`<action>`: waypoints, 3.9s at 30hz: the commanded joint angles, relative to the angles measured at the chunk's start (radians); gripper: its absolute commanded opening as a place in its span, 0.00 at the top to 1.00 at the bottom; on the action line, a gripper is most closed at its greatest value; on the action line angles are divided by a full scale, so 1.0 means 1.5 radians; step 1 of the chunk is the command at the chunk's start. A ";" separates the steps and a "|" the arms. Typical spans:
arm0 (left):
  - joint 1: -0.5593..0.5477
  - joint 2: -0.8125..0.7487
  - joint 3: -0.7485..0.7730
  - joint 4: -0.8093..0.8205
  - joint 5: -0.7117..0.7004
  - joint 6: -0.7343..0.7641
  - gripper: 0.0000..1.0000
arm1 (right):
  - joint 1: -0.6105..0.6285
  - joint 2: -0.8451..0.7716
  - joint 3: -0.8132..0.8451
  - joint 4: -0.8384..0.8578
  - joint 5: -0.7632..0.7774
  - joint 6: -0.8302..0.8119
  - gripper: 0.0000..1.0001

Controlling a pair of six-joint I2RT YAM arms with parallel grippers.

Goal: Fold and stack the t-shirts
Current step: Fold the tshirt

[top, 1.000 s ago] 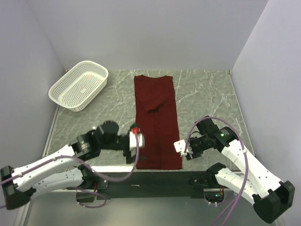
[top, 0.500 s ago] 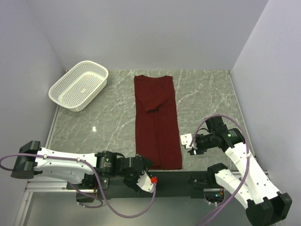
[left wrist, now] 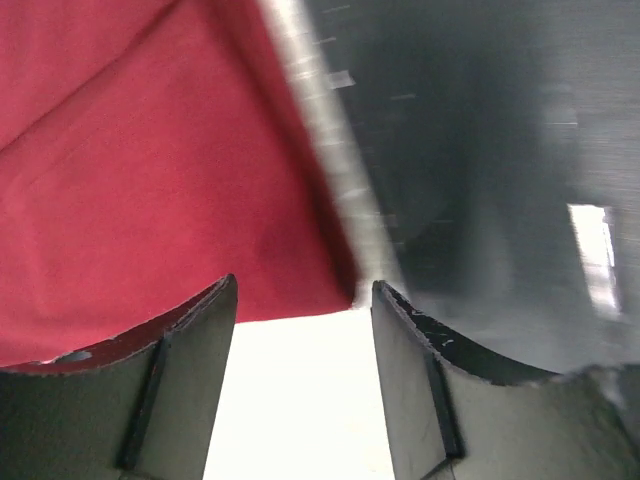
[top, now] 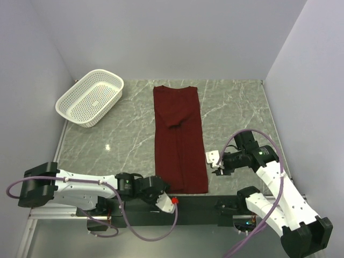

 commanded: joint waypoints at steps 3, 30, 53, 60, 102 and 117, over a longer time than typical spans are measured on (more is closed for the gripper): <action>0.042 -0.007 -0.006 0.069 0.019 0.022 0.40 | -0.005 0.000 -0.019 0.026 -0.036 0.008 0.50; 0.044 0.045 -0.031 0.084 0.049 0.009 0.55 | 0.034 0.035 -0.064 -0.003 -0.015 -0.119 0.47; 0.114 0.013 -0.071 0.098 0.001 0.039 0.52 | 0.261 0.083 -0.137 0.152 0.043 -0.051 0.46; 0.121 0.060 -0.064 0.111 -0.021 0.035 0.56 | 0.261 0.068 -0.149 0.153 0.045 -0.055 0.46; 0.146 0.020 -0.011 0.106 -0.128 -0.024 0.48 | 0.262 0.027 -0.165 0.164 0.051 -0.044 0.46; 0.135 -0.008 0.036 -0.005 0.020 -0.036 0.55 | 0.267 0.056 -0.152 0.151 0.037 -0.060 0.46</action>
